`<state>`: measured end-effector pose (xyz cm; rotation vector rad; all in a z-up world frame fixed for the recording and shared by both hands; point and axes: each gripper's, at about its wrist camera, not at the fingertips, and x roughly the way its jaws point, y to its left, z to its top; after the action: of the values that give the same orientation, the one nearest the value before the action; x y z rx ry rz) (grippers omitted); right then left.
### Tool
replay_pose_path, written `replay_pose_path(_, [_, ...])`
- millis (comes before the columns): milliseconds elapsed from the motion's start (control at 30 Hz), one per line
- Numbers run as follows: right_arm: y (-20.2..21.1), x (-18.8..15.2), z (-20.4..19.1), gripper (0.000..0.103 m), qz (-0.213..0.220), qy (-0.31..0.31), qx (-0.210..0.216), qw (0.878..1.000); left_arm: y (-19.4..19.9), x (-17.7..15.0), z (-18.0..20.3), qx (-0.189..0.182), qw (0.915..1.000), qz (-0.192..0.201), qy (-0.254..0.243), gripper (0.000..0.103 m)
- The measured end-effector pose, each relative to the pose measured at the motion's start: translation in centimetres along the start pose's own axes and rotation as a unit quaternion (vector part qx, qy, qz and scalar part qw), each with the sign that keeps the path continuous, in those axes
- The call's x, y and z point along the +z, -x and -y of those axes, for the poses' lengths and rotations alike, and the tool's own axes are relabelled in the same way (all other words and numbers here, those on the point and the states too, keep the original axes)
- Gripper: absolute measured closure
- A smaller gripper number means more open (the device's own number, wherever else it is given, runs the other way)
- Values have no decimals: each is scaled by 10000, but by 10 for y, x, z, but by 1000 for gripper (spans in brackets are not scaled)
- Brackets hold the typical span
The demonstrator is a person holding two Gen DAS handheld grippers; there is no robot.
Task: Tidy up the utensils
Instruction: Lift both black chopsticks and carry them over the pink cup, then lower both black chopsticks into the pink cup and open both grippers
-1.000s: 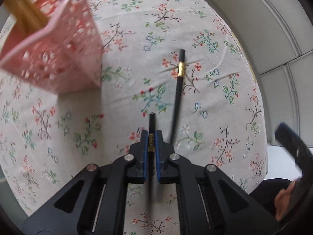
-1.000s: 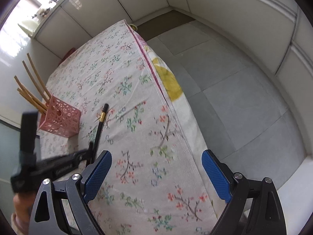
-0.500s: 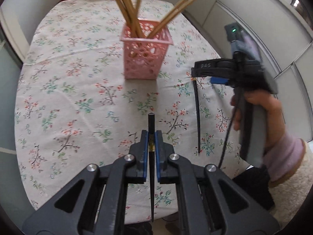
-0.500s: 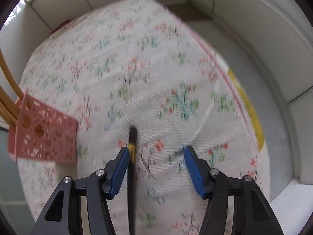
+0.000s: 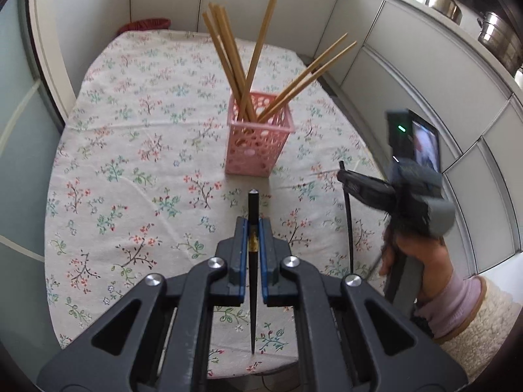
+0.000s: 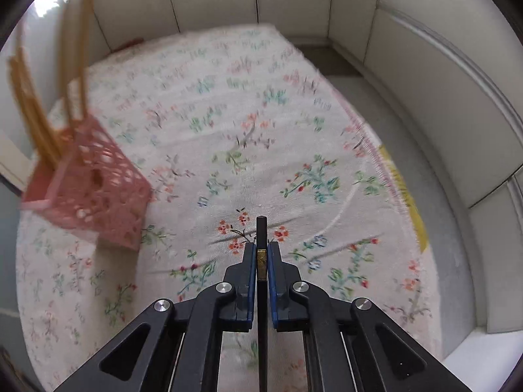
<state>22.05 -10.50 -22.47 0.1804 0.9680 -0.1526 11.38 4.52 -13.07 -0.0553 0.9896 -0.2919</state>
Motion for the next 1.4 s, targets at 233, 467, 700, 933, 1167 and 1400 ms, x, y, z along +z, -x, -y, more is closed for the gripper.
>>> replay_pose_path(233, [104,-21,-6,96,1101,469,330,9923,37,-2,20,-130,9982,588,-50,95])
replay_pose_path(467, [172,-12,4,96,1351,513,721,9869,74,12,32,-147,9950,973,-158,95])
replay_pose_path(700, [217,19,0,96,1602,520,1054,9801,94,48,35,-136,9921,1229,-202,95])
replay_pose_path(933, [243,60,-9,96,1962,370,1438,9693,95,80,35,-64,9884,1500,-221,95])
replay_pose_path(1167, [254,93,-30,96,2295,346,1710,9576,82,119,29,109,9830,1818,-211,95])
replay_pose_path(1400, [231,113,-43,96,2299,365,1838,9550,59,141,15,100,9833,1817,-79,95])
